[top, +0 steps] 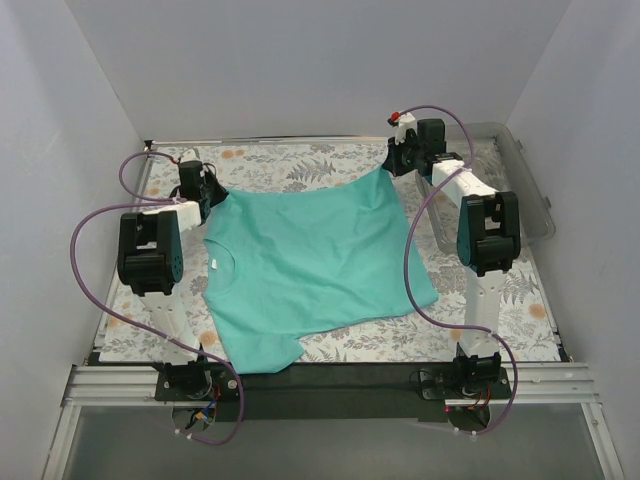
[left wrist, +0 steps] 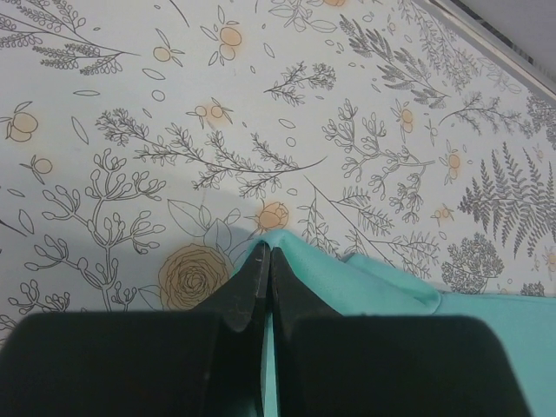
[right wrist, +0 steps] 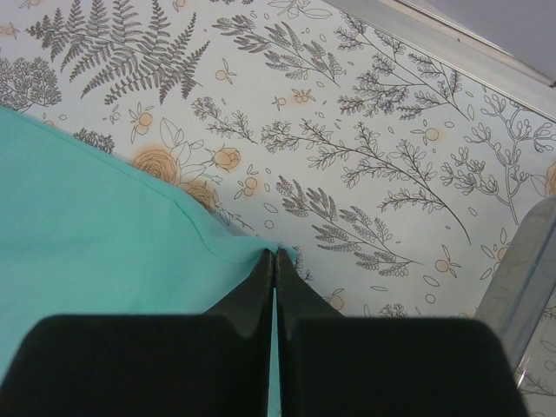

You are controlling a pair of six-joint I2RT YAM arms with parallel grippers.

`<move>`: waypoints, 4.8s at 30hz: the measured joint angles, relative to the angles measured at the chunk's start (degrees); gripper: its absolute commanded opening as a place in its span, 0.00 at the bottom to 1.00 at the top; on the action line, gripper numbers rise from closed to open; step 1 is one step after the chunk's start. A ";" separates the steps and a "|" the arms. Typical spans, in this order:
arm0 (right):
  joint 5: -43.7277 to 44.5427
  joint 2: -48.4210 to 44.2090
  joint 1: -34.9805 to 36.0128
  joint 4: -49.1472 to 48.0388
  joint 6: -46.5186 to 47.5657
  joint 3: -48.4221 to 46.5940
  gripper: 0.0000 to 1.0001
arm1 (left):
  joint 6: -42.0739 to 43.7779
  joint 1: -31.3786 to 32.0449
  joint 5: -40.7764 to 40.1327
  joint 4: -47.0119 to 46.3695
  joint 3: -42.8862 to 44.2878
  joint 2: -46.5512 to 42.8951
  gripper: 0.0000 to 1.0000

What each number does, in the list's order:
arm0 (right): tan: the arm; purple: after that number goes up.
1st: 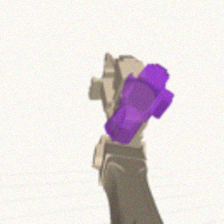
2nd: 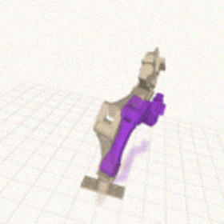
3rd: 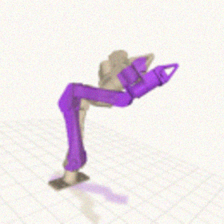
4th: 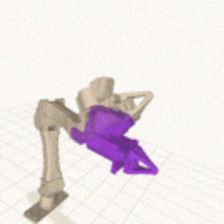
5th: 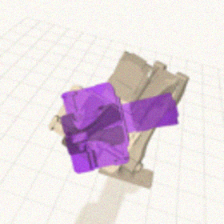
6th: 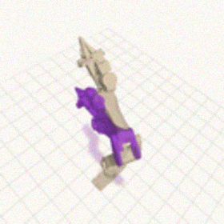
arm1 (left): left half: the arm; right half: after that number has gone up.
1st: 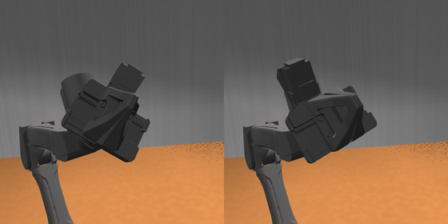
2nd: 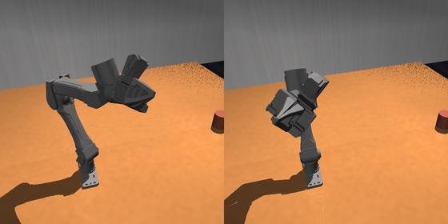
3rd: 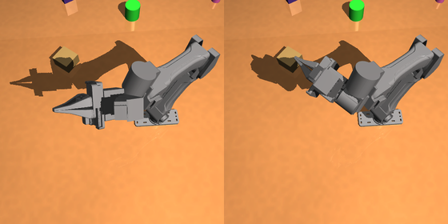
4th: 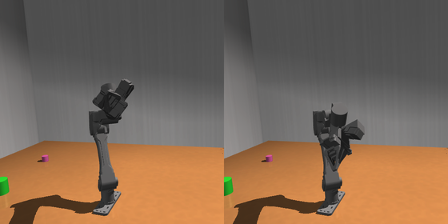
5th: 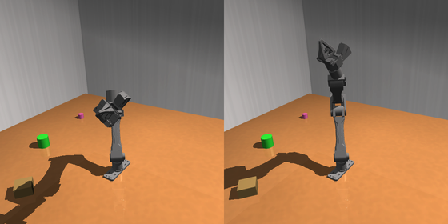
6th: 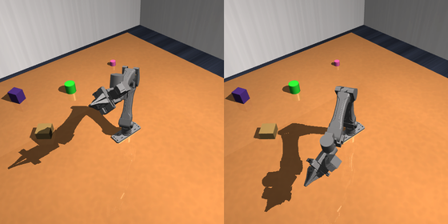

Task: Fold and stack the t-shirts
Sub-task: Flatten the tshirt out

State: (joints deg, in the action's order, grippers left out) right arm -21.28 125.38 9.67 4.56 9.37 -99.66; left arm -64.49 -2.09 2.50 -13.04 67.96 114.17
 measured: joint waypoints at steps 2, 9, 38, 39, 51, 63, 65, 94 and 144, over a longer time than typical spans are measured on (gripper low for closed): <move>-0.90 0.00 -0.17 0.02 0.00 0.00 0.01 | 0.28 -0.20 1.20 -0.31 0.00 -0.04 0.00; -4.15 -0.04 -1.33 0.02 0.20 0.02 0.01 | 1.09 -0.94 4.87 -2.25 -2.29 -2.19 0.00; -22.21 -1.51 -5.16 1.73 7.34 0.20 0.01 | 2.45 -4.72 12.66 -14.56 -13.53 -10.43 0.00; -22.49 -1.62 -5.16 1.73 7.34 0.20 0.01 | 2.56 -4.72 12.92 -14.91 -13.94 -10.75 0.00; -25.27 -10.49 -5.05 5.79 13.73 10.12 0.01 | -1.09 -4.83 18.67 -12.72 -22.45 -24.24 0.00; -22.08 -18.21 -5.05 11.26 20.35 21.94 0.01 | -9.22 -4.83 32.04 7.21 -28.70 -37.07 0.00; -21.70 -18.23 -5.05 12.24 20.76 22.77 0.01 | -9.60 -4.81 34.69 12.11 -29.73 -35.23 0.03; -19.43 -20.02 -5.05 15.02 21.05 24.96 0.01 | -8.96 -3.80 18.73 27.36 -20.44 -25.29 0.65; -15.65 -12.11 -4.46 18.05 15.17 -3.43 0.01 | 12.20 -3.80 17.88 -9.14 -23.80 -44.76 0.00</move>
State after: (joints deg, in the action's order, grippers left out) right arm -36.93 113.27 5.21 22.61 24.53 -103.09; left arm -52.29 -5.89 20.38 -22.17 44.16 69.41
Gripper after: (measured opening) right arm 0.019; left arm 0.019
